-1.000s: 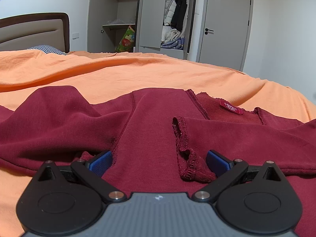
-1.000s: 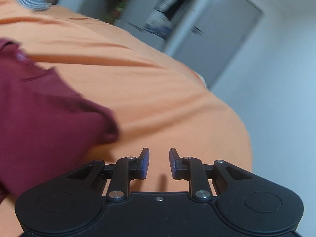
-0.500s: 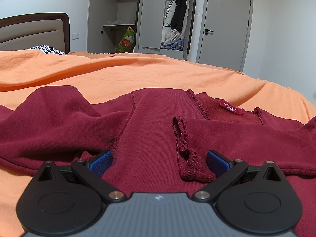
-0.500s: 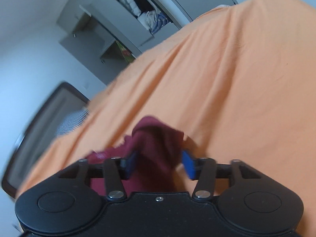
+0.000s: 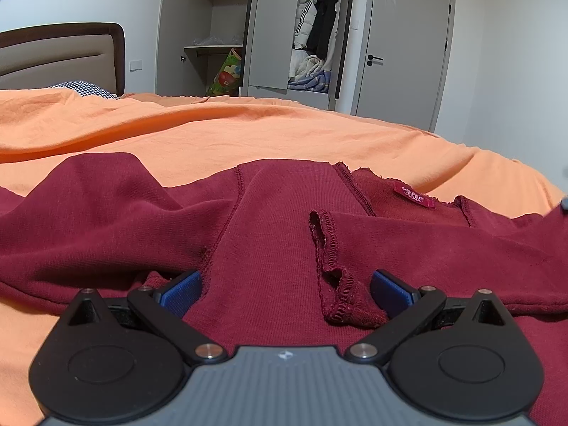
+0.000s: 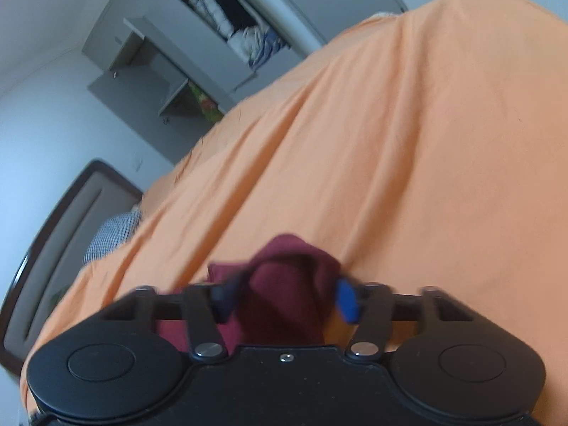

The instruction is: Fold small clothes

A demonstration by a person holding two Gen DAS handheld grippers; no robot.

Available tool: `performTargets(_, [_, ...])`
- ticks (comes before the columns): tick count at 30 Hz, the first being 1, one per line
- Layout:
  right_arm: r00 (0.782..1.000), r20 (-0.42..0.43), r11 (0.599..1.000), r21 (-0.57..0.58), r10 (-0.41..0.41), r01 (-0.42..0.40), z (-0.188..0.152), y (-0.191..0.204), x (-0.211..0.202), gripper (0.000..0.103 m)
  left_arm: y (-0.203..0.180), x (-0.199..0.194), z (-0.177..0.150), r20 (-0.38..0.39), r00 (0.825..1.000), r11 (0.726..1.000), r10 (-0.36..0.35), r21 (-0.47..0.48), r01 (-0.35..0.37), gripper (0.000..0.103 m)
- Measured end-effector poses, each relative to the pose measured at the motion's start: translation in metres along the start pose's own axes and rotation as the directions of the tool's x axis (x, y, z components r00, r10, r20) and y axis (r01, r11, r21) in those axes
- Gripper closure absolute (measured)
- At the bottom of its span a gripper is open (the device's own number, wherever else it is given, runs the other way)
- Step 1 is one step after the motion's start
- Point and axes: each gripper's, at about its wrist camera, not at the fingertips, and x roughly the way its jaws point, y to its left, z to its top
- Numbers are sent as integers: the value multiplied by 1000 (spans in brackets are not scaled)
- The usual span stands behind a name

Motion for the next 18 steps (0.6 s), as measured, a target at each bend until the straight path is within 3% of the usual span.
performTargets(2, [999,22,999,0,42,-42,4,7,-1,82,2,-1,-1,5,1000,1000,-9,-9,9,1])
performTargets(4, [995,53,988,-133,85,-77,8,22,-14,83,3,-1,-1,7,1000,1000,-13,-13,13,1])
performTargets(6, [988,90,948,-303,127,-95,11,40,-32,84,3,-1,-1,9,1000,1000,-14,-11,15,0])
performTargets(8, [988,113,926,-373,105,-56,17,46,-41,83,4,0,-1,8,1000,1000,-15,-10,15,0])
performTargets(13, [997,65,944,-325,-31,50,18,24,-29,76,4,0,-1,7,1000,1000,-15,-12,15,0])
performTargets(15, [990,117,967,-232,-78,104,15,4,-31,72,4,0,-1,7,1000,1000,-14,-11,14,0])
performTargets(18, [986,145,992,-85,-85,98,13,-20,-39,71,4,0,-1,8,1000,1000,-13,-9,13,0])
